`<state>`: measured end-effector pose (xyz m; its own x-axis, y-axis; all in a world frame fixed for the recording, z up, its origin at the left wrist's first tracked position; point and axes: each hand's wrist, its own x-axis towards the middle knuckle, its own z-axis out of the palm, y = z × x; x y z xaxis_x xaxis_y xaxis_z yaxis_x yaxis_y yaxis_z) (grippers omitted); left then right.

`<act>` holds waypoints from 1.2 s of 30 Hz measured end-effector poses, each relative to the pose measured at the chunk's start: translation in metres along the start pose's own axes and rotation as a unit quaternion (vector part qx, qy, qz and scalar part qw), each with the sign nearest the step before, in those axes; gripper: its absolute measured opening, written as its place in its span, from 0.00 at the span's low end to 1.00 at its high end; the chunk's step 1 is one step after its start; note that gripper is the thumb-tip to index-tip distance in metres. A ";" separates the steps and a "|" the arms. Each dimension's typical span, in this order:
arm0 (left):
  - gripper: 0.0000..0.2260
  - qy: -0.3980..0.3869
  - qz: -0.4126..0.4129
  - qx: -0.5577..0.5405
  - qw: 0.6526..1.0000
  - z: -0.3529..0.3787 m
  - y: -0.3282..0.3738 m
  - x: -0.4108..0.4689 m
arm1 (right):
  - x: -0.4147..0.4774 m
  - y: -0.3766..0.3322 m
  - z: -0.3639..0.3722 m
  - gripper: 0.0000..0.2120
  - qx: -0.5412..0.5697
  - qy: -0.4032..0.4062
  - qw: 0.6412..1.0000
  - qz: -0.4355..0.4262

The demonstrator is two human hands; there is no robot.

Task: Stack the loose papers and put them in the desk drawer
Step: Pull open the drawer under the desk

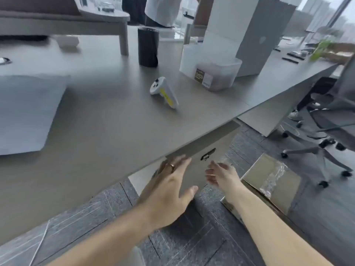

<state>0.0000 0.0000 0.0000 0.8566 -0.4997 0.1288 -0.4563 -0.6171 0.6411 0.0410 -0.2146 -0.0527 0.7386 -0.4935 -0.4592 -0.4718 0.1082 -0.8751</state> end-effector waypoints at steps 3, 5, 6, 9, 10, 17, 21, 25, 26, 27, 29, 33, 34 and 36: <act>0.37 0.001 -0.047 0.022 0.999 0.014 -0.012 0.023 | 0.021 -0.003 0.014 0.13 0.019 -0.027 0.999 0.040; 0.37 0.000 -0.048 0.030 0.998 0.019 -0.018 0.034 | 0.031 -0.005 0.022 0.12 0.054 -0.028 0.996 0.062; 0.36 0.003 -0.049 0.040 0.998 0.023 -0.020 0.036 | 0.034 -0.006 0.022 0.12 0.060 -0.025 0.996 0.064; 0.35 0.004 -0.060 0.071 0.996 0.023 -0.022 0.045 | 0.037 -0.008 0.021 0.10 0.051 -0.026 0.998 0.040; 0.34 0.005 -0.066 0.081 0.995 0.022 -0.021 0.048 | 0.038 -0.006 0.020 0.11 0.043 -0.027 0.998 0.027; 0.32 -0.005 -0.104 0.076 0.992 0.016 -0.011 0.049 | 0.025 0.008 0.008 0.13 0.039 -0.004 0.999 -0.011; 0.31 -0.007 -0.091 0.079 0.993 0.022 0.000 0.045 | -0.003 0.029 -0.032 0.12 0.070 -0.003 0.998 -0.010; 0.34 -0.042 -0.083 0.124 0.988 0.035 0.022 0.035 | -0.033 0.048 -0.078 0.12 0.076 0.010 0.997 -0.009; 0.35 -0.049 -0.076 0.136 0.987 0.038 0.028 0.031 | -0.040 0.053 -0.089 0.12 0.079 0.015 0.997 -0.008; 0.36 -0.057 -0.069 0.140 0.986 0.042 0.035 0.028 | -0.047 0.058 -0.099 0.12 0.081 0.022 0.996 -0.006; 0.37 -0.074 -0.058 0.139 0.986 0.048 0.049 0.022 | -0.061 0.067 -0.118 0.12 0.090 0.041 0.995 0.001; 0.37 -0.088 -0.044 0.136 0.986 0.053 0.064 0.016 | -0.085 0.087 -0.155 0.12 0.096 0.072 0.993 0.010; 0.38 -0.091 -0.046 0.131 0.986 0.052 0.064 0.016 | -0.089 0.092 -0.162 0.12 0.096 0.077 0.992 0.010; 0.38 -0.097 -0.047 0.126 0.986 0.052 0.067 0.017 | -0.098 0.100 -0.178 0.12 0.098 0.090 0.991 0.012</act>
<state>-0.0285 -0.0816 0.0057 0.8470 -0.5246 -0.0858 -0.4431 -0.7859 0.4313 -0.1644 -0.3087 -0.0677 0.6217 -0.6333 -0.4609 -0.3726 0.2785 -0.8852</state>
